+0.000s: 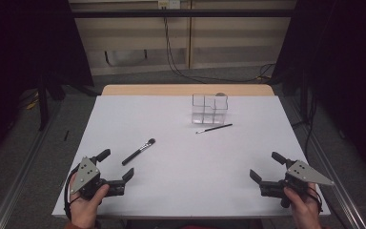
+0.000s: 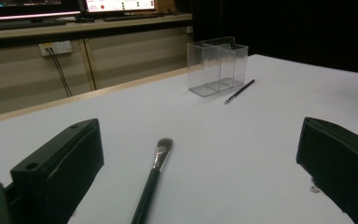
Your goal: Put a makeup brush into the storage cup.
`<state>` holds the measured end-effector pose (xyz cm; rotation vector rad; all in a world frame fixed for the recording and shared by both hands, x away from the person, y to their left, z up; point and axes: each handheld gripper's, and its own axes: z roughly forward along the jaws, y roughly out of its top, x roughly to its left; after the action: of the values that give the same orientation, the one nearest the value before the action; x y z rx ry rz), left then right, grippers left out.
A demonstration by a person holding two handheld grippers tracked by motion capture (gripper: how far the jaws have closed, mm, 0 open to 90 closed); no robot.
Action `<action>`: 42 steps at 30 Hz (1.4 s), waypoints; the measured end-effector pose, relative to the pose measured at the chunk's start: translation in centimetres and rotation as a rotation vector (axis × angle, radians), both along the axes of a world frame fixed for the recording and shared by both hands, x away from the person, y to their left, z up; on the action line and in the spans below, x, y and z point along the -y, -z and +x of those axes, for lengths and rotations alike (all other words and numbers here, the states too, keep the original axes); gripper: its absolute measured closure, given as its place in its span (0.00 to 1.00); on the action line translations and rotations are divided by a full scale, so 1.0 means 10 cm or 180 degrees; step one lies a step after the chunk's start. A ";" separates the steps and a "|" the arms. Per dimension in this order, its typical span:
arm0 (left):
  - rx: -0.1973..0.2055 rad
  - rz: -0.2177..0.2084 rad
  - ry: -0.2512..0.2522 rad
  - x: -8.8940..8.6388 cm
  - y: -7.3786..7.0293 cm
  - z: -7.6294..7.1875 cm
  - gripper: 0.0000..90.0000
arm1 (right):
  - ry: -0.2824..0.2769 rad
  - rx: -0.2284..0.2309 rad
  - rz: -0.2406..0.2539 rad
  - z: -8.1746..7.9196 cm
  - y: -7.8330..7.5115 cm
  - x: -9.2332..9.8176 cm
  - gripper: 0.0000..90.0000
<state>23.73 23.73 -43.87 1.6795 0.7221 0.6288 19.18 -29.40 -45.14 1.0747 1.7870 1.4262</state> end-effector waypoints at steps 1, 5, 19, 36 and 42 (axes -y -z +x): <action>0.0004 0.0010 0.0010 0.00 0.00 0.00 0.01 | 0.0000 0.0000 0.0000 0.00 0.00 0.00 0.00; 0.0004 0.0026 0.0019 0.01 -0.01 -0.02 0.01 | -0.0004 -0.0006 -0.0009 0.00 0.00 -0.01 0.00; 0.0008 -0.0017 -0.0011 0.07 -0.10 0.09 0.01 | -0.0015 -0.0064 -0.0063 0.00 0.02 -0.05 0.00; -0.0071 0.0010 0.0053 0.20 -0.20 0.30 0.01 | -0.0045 -0.0073 -0.0035 0.01 0.02 -0.06 0.00; -0.0010 0.0003 0.0072 0.29 -0.30 0.39 0.01 | -0.0062 -0.0071 -0.0003 0.03 0.02 -0.06 0.00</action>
<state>27.59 20.81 -40.86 1.6875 0.7040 0.6108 19.50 -28.78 -45.30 1.0796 1.8181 1.4301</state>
